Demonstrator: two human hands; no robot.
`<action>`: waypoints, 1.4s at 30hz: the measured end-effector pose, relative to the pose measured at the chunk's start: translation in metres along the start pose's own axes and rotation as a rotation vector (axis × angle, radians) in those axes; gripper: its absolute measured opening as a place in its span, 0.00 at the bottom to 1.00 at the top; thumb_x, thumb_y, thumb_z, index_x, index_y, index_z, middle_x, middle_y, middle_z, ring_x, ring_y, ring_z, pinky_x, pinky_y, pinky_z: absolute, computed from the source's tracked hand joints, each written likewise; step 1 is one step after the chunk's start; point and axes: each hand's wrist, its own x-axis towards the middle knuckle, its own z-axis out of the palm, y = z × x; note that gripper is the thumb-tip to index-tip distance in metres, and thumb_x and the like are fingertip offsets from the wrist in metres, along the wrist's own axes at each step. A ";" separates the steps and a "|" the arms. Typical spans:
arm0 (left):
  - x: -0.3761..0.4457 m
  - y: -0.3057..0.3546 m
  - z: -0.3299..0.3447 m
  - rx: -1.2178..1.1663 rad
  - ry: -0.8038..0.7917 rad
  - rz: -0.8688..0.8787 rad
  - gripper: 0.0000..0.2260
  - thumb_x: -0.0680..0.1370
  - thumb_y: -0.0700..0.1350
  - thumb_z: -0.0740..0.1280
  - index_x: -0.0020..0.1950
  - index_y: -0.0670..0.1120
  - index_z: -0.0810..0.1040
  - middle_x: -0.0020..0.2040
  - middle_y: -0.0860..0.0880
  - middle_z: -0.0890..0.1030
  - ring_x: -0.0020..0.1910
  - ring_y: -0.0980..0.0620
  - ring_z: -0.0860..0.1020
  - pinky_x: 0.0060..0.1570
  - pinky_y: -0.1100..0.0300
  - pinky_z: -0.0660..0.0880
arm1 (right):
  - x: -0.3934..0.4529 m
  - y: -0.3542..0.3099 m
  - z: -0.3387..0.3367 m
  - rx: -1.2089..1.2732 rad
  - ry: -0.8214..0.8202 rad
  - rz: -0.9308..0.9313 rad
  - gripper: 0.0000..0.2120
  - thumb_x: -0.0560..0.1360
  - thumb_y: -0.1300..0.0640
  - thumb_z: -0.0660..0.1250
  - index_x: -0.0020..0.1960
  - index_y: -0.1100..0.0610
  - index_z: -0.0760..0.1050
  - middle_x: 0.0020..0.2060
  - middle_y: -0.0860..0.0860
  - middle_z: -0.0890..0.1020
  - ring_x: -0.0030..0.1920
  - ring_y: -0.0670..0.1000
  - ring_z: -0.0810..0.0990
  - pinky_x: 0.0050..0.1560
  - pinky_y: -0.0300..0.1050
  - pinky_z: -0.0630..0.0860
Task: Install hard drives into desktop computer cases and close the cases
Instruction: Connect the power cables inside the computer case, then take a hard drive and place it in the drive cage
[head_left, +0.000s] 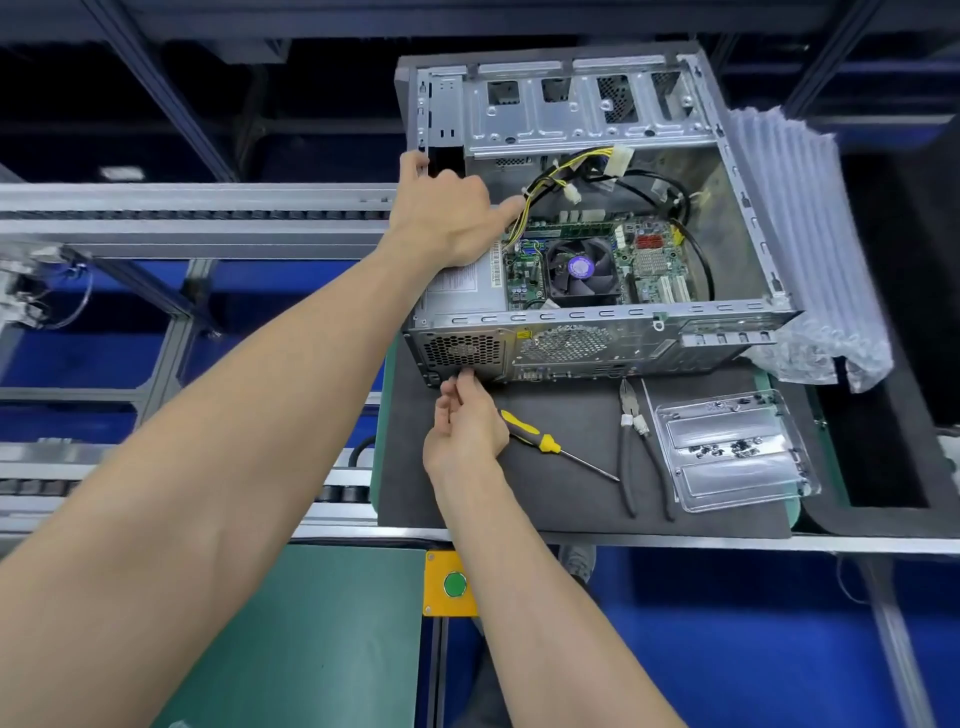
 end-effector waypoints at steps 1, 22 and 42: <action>0.000 0.000 0.000 0.000 -0.003 -0.004 0.36 0.78 0.69 0.42 0.30 0.46 0.75 0.30 0.47 0.74 0.34 0.52 0.69 0.70 0.44 0.53 | 0.001 0.000 0.001 0.006 0.002 0.006 0.03 0.78 0.63 0.71 0.46 0.63 0.80 0.34 0.54 0.79 0.32 0.47 0.74 0.32 0.35 0.71; -0.004 0.003 -0.005 -0.081 -0.016 -0.054 0.24 0.78 0.57 0.47 0.30 0.47 0.70 0.30 0.48 0.74 0.34 0.52 0.70 0.68 0.45 0.55 | 0.015 0.002 -0.001 -0.078 0.014 -0.071 0.11 0.79 0.64 0.68 0.37 0.60 0.77 0.25 0.50 0.77 0.25 0.44 0.72 0.31 0.34 0.71; -0.051 0.131 -0.033 -0.361 0.152 0.365 0.12 0.83 0.51 0.59 0.52 0.45 0.79 0.53 0.47 0.78 0.54 0.44 0.75 0.59 0.45 0.68 | -0.014 -0.150 -0.067 -0.342 -0.229 -0.288 0.07 0.80 0.63 0.64 0.50 0.65 0.79 0.35 0.57 0.85 0.35 0.53 0.85 0.35 0.42 0.81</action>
